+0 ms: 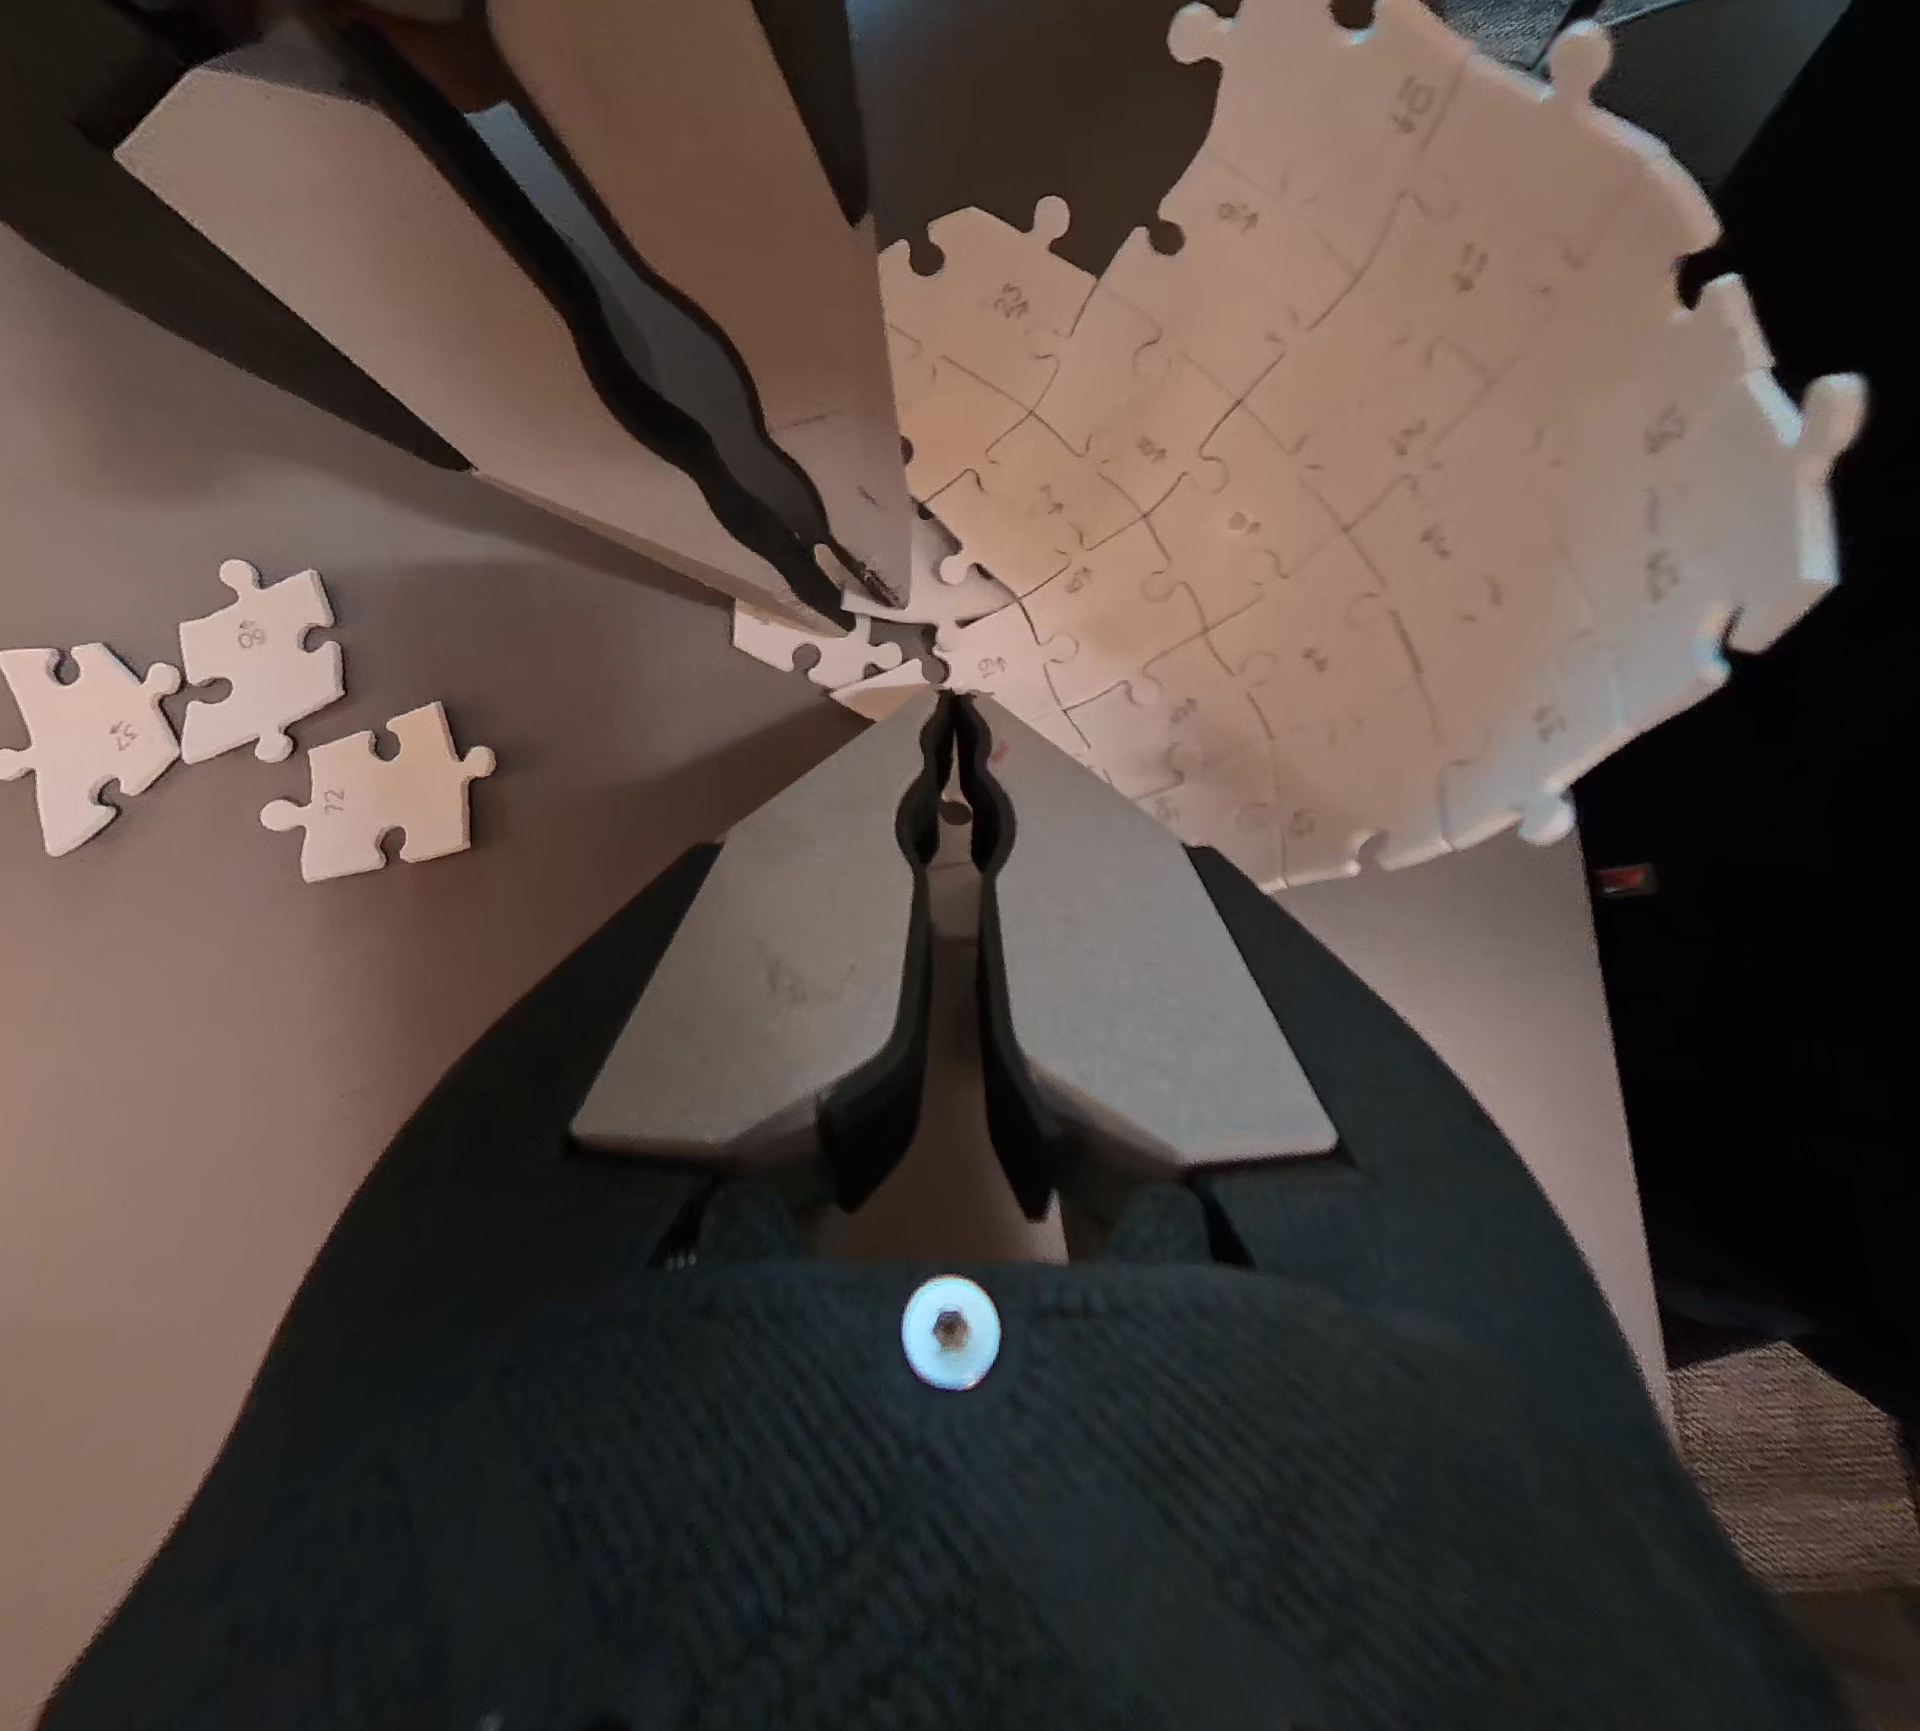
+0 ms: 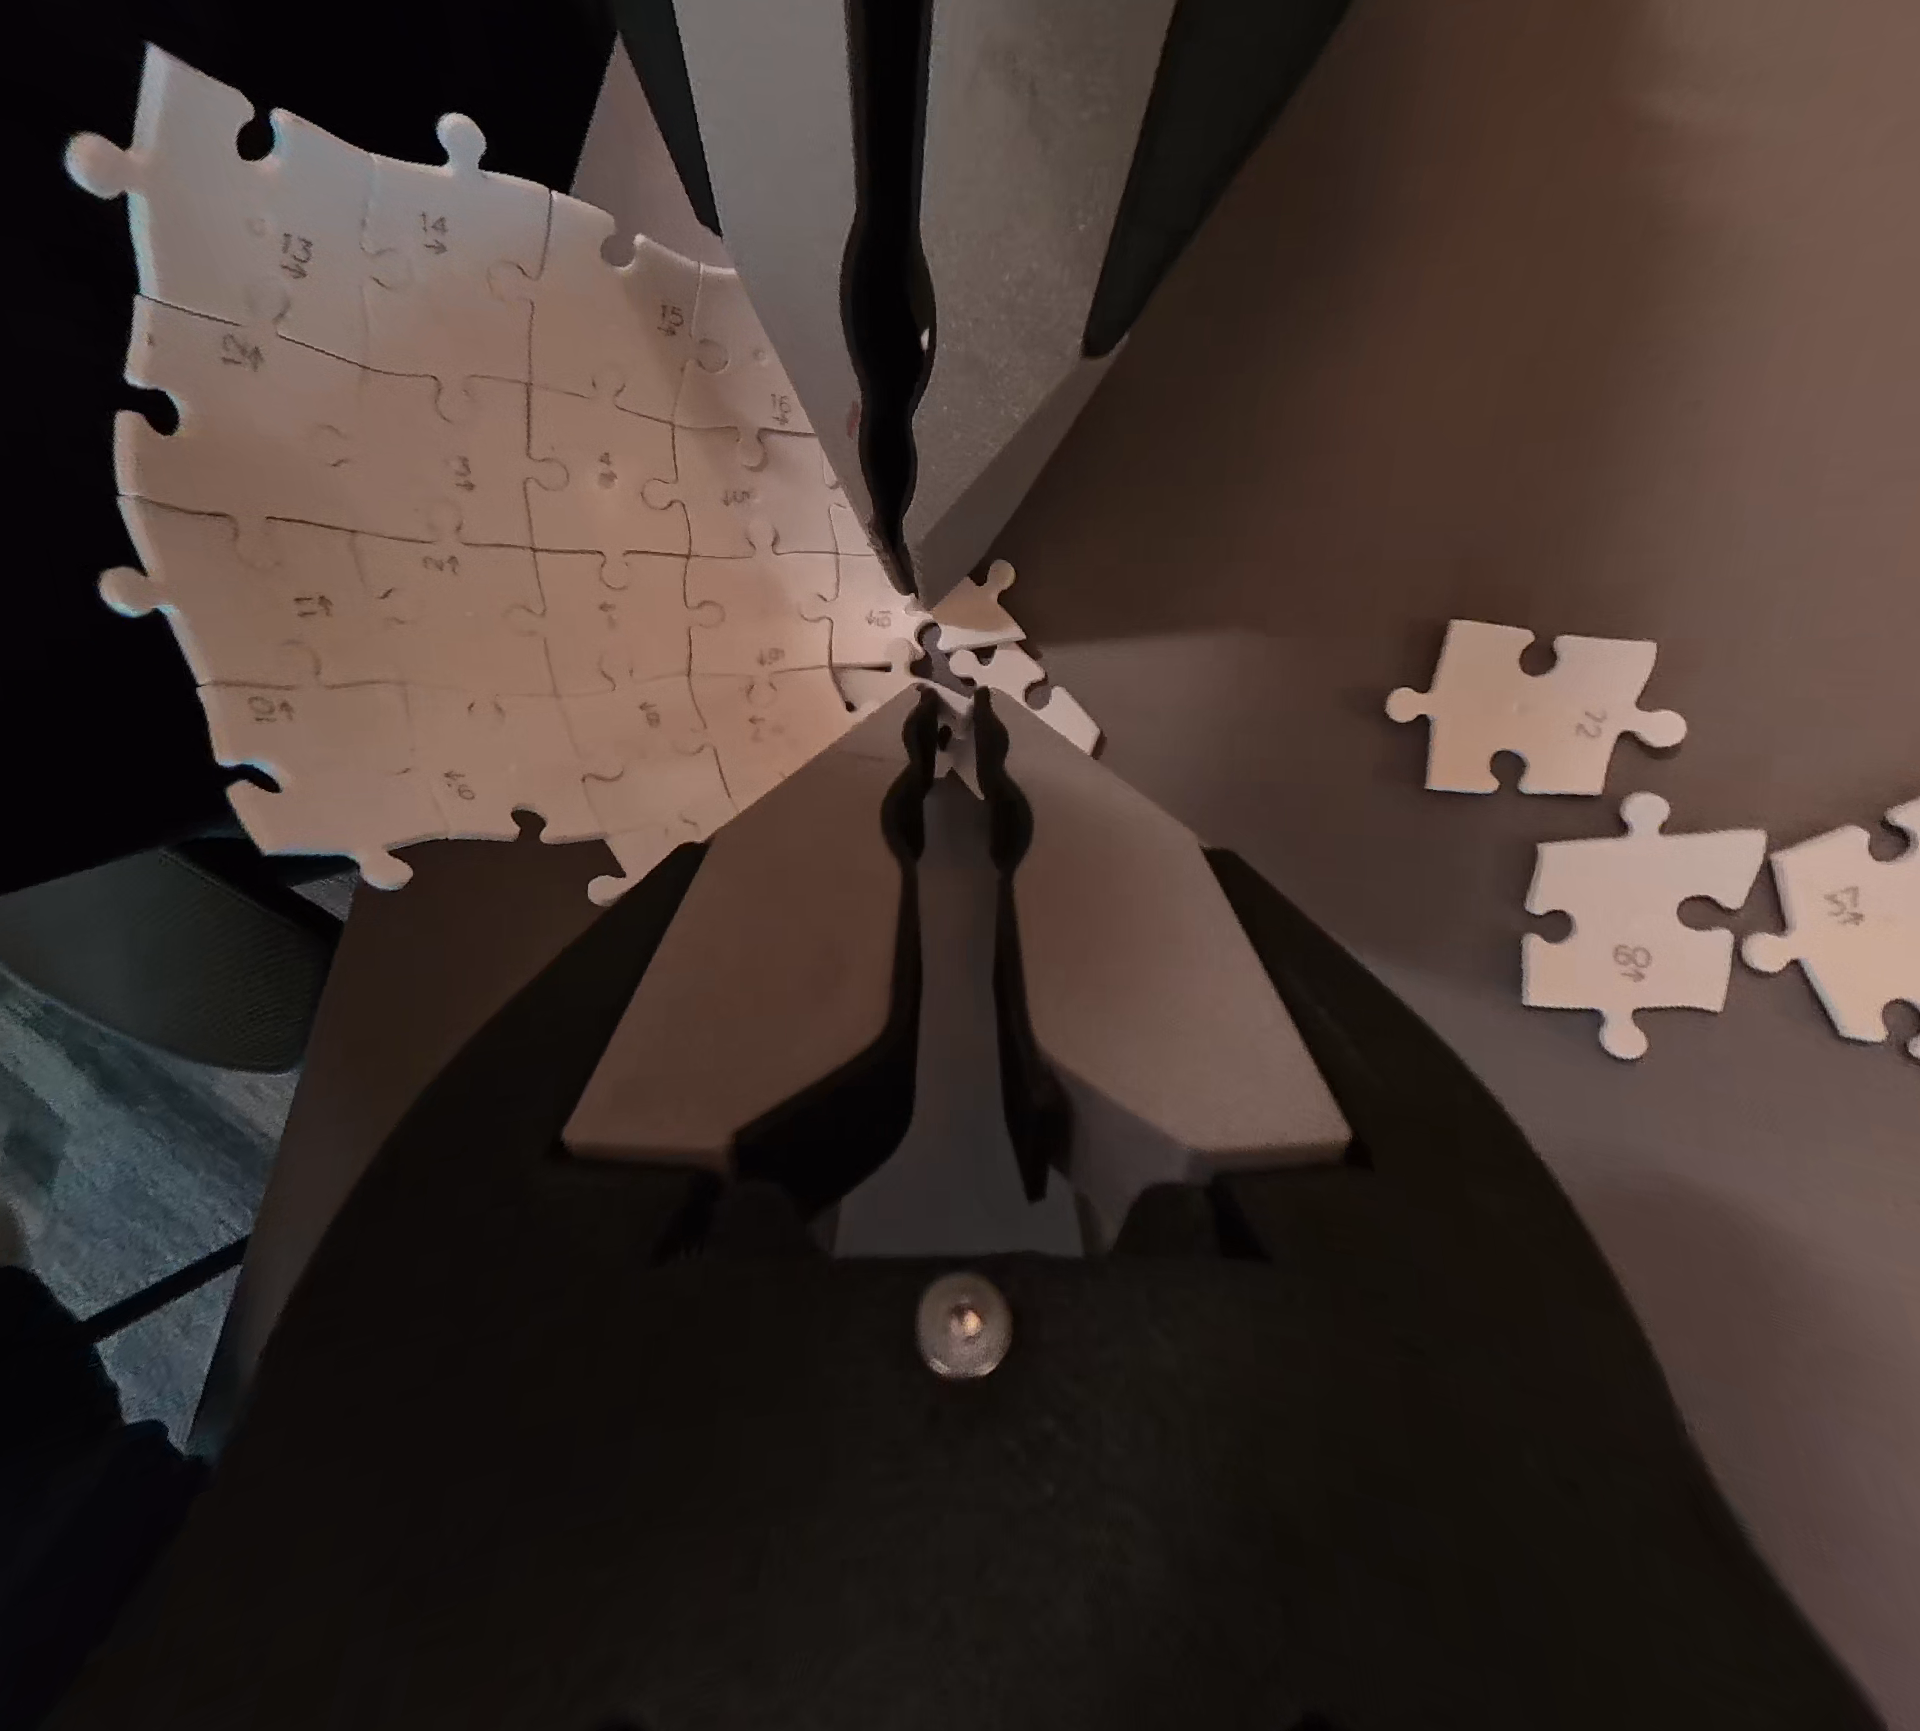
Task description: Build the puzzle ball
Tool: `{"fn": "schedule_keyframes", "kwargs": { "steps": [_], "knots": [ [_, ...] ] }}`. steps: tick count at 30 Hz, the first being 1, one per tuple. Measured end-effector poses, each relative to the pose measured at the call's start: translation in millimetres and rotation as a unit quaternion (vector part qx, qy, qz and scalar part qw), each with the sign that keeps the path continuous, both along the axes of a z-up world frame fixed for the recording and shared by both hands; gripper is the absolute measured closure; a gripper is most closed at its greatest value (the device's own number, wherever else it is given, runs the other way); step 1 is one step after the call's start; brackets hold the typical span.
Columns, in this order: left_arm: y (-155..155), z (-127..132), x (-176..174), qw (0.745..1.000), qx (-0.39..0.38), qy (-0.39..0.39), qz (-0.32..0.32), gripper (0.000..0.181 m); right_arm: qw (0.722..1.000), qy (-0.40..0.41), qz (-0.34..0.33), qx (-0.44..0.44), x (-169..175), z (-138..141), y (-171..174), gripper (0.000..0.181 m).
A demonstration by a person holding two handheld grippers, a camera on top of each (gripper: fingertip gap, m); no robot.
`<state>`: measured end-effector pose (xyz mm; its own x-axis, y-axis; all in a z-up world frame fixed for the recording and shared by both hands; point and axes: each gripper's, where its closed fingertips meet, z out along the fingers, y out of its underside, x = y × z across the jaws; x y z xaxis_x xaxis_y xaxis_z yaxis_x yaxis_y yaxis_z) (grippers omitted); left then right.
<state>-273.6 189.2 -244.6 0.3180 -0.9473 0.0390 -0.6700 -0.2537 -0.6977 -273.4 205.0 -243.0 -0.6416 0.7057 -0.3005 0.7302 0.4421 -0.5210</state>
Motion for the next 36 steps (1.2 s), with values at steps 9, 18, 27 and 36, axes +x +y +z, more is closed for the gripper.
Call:
{"fn": "schedule_keyframes", "kwargs": {
  "steps": [9,18,27,36],
  "knots": [
    [-1.8,-0.6,0.8,0.999,0.032,0.029,-0.029,0.181,0.998,-0.052,-0.012,0.024,-7.0,15.5,10.9,0.181],
    [-3.2,0.0,1.3,0.990,0.130,0.032,-0.051,0.181,0.976,-0.211,-0.034,-0.045,-5.5,31.3,1.1,0.181],
    [-16.7,-0.6,-7.0,0.986,0.145,0.042,-0.075,0.181,0.962,-0.264,-0.025,-0.063,-11.0,11.9,-13.2,0.181],
    [-12.1,-0.7,-10.9,0.984,0.152,0.039,-0.084,0.181,0.971,-0.234,0.022,-0.036,-25.0,20.7,-0.2,0.181]
  ]
}}
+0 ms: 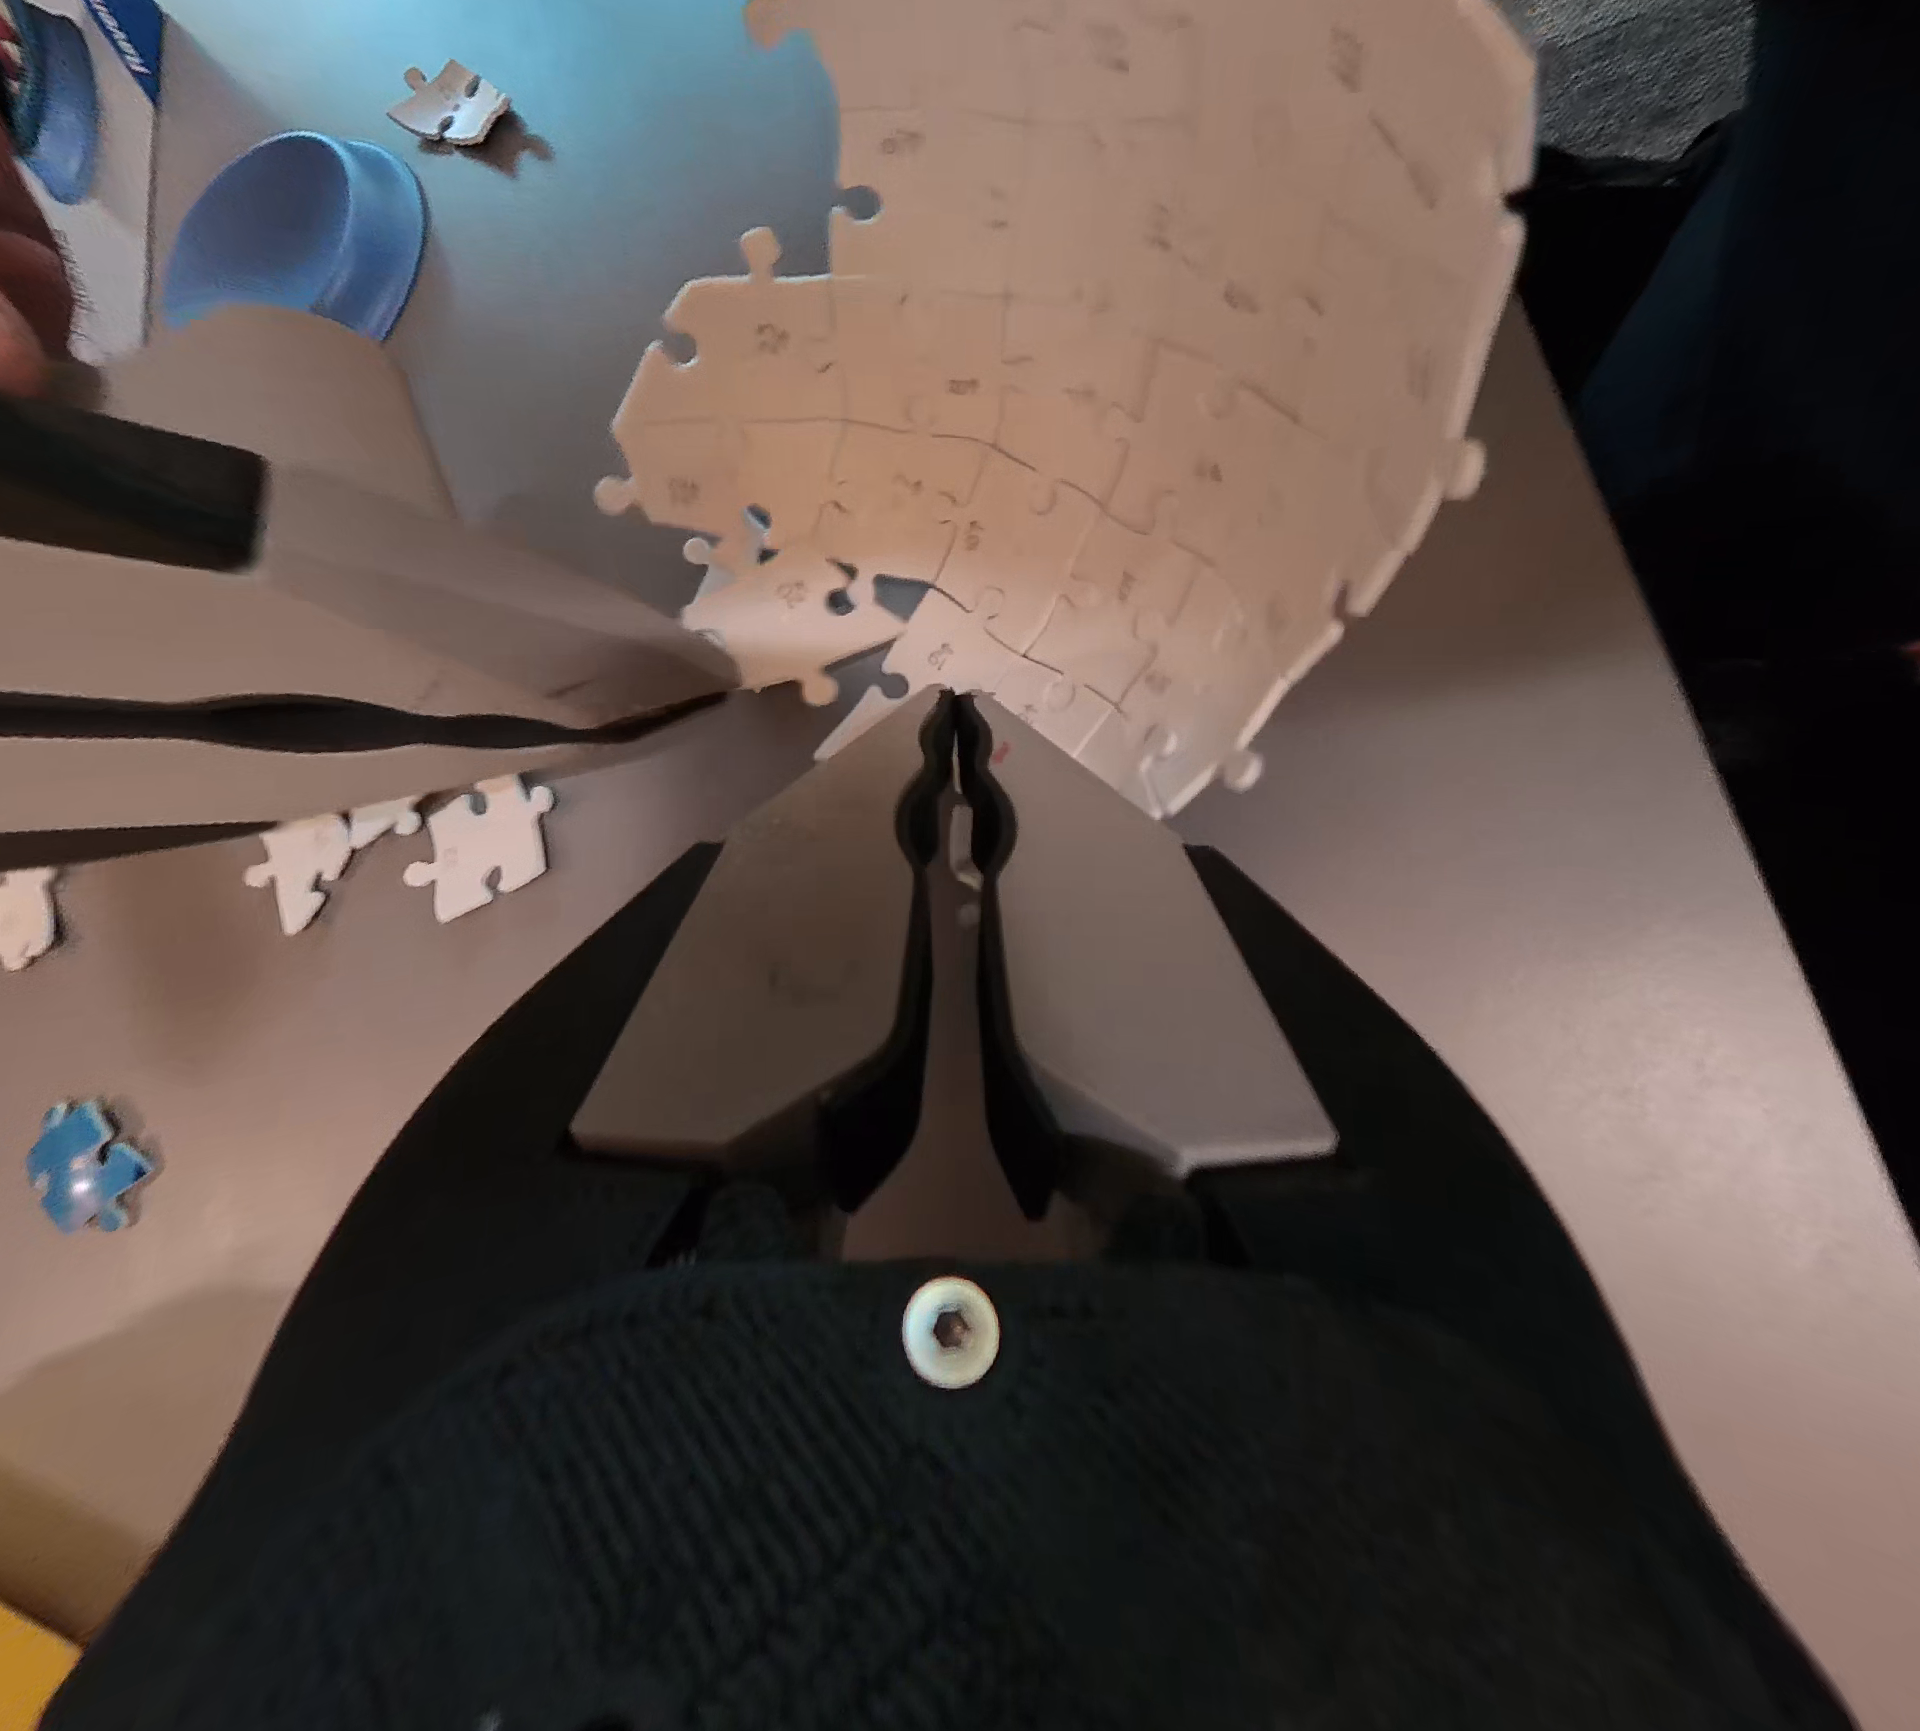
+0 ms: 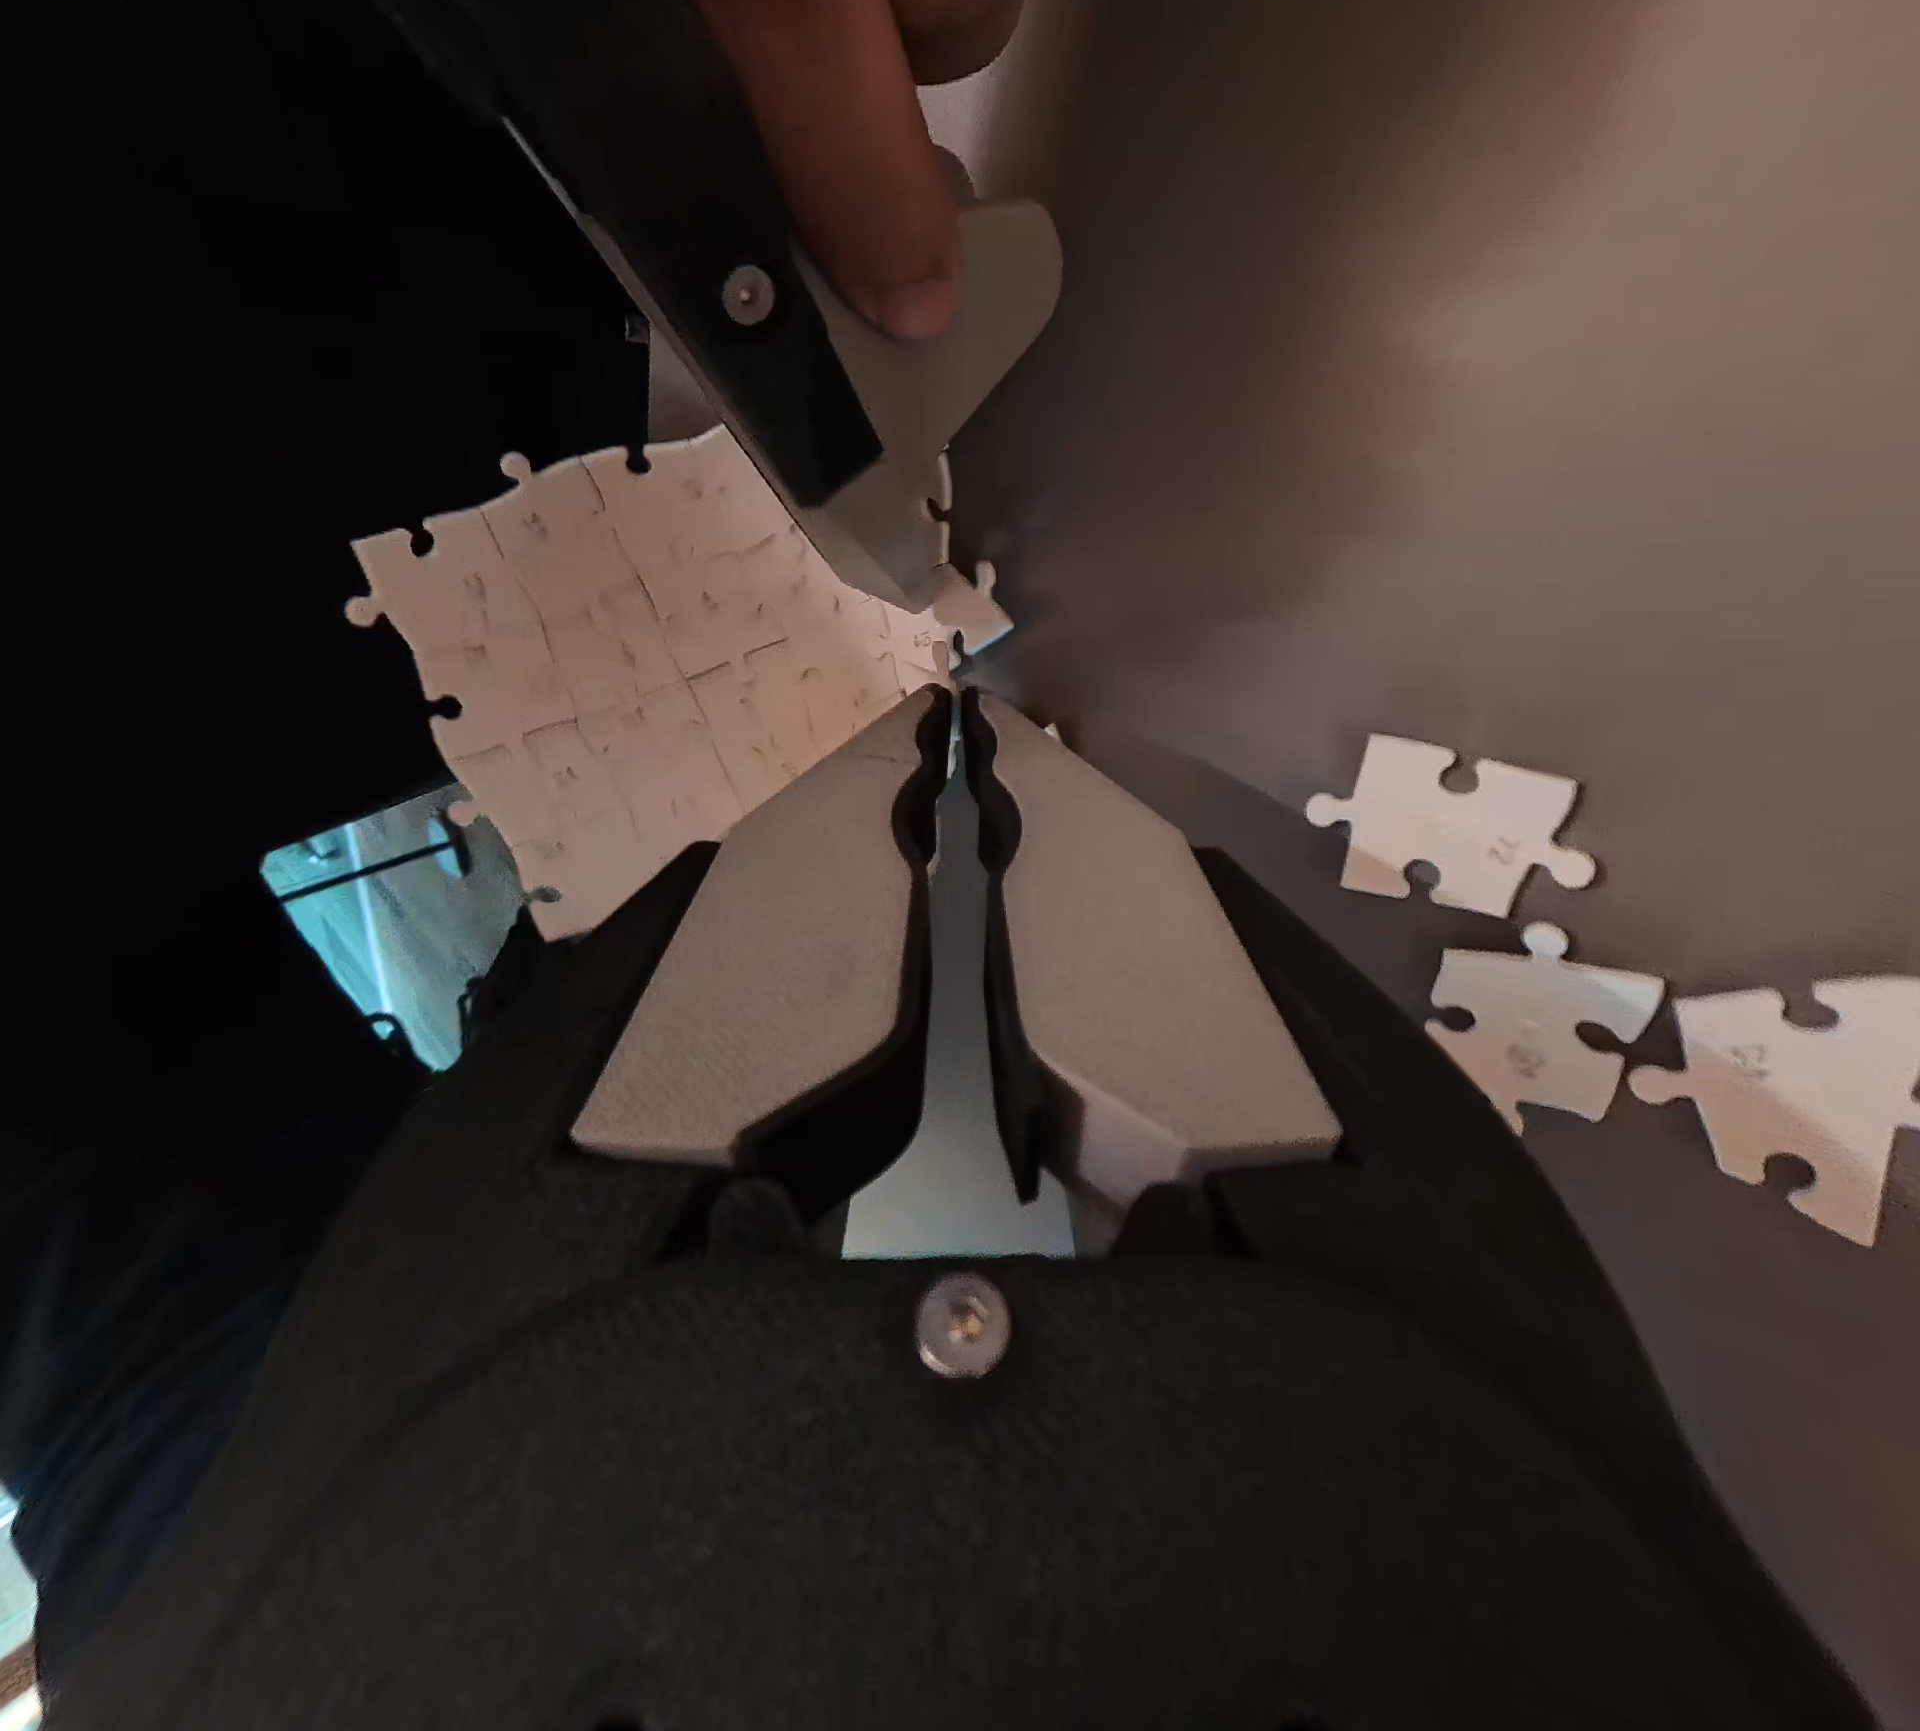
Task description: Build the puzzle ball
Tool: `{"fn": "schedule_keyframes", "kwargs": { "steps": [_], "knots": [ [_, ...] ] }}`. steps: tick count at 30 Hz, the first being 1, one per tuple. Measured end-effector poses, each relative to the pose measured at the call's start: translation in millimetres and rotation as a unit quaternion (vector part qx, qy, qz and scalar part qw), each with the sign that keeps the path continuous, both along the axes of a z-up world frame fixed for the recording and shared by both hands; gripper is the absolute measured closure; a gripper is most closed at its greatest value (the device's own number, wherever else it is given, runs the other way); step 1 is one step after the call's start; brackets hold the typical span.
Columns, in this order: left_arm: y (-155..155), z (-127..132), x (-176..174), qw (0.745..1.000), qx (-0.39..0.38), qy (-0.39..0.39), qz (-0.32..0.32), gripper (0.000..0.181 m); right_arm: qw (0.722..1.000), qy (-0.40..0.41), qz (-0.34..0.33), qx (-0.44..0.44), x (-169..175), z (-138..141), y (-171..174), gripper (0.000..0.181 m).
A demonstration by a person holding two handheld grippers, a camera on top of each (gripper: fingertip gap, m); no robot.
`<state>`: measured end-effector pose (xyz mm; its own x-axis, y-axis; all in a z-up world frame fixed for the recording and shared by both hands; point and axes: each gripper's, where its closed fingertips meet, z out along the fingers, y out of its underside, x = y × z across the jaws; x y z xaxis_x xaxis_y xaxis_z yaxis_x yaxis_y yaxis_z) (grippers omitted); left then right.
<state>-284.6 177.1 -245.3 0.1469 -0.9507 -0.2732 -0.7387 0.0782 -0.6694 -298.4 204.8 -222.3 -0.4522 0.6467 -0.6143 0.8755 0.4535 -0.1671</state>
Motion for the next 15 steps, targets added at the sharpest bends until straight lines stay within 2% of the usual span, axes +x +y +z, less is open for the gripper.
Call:
{"fn": "schedule_keyframes", "kwargs": {
  "steps": [4,10,15],
  "knots": [
    [2.7,0.1,-1.9,1.000,0.025,0.003,-0.012,0.181,1.000,-0.022,0.011,-0.006,2.6,-8.6,-3.4,0.181],
    [1.2,0.1,-3.8,0.999,0.028,0.003,-0.019,0.181,0.999,-0.047,-0.011,-0.013,5.5,-14.0,-4.4,0.181],
    [-10.0,0.3,-4.7,0.998,0.032,0.004,-0.057,0.181,0.998,-0.058,-0.018,-0.020,5.1,-18.0,-13.0,0.181]
  ]
}}
